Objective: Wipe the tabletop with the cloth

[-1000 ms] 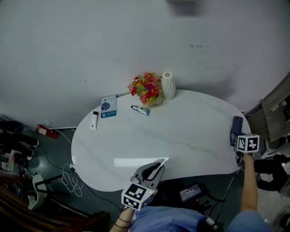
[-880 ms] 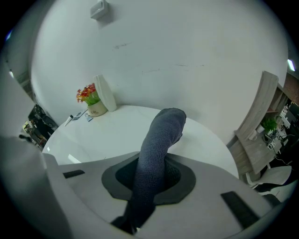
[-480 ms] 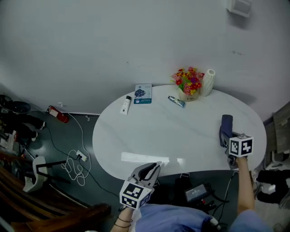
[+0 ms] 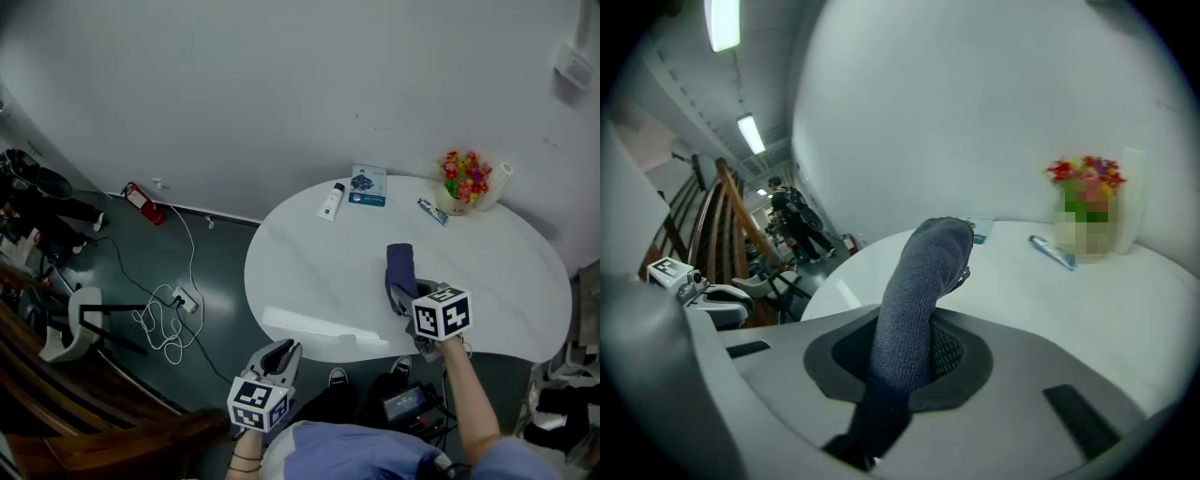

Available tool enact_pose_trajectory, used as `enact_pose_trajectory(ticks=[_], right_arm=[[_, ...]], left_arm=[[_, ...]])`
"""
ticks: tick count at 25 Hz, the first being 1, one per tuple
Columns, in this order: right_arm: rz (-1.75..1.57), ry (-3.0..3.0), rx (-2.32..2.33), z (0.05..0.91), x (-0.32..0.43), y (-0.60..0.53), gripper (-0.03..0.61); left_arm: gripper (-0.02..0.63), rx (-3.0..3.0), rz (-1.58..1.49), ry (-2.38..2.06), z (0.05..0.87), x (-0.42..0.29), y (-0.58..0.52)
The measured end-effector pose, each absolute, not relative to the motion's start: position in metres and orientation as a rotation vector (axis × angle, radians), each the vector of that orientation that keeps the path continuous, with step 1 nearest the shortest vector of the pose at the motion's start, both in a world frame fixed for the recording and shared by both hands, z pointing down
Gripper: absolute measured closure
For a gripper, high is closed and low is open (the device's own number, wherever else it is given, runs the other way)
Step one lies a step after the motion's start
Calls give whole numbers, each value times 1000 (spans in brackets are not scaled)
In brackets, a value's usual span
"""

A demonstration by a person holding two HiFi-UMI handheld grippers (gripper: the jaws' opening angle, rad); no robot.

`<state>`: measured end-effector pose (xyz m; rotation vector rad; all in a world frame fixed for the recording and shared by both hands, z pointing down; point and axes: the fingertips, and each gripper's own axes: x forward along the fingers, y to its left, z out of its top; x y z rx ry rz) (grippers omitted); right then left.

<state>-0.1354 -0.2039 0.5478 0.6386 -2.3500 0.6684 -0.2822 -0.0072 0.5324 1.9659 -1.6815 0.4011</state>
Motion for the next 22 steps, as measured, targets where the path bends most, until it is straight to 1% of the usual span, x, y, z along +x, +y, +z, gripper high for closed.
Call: enact_pose_trajectory(ticks=[6,9,12,17,22], right_arm=[[697,-2416,398,556,-289,-135,517],[662,-2440,252,558,-347,-96,517],[632,-2449,130,565,-387,-59,517],[665,-2407,52,594,-409,-28,517],[657,-2331,119,627,-383,-45,517]], left_arm=[[565,1850,387,-1765,541,-342,47],[565,1797,353,-1799,545,-356,66],[565,1754,315,-1815,548,-363,80],[565,1751,311,-1793,549,-357,82],[565,1788,355,-1781,545,-352,69]])
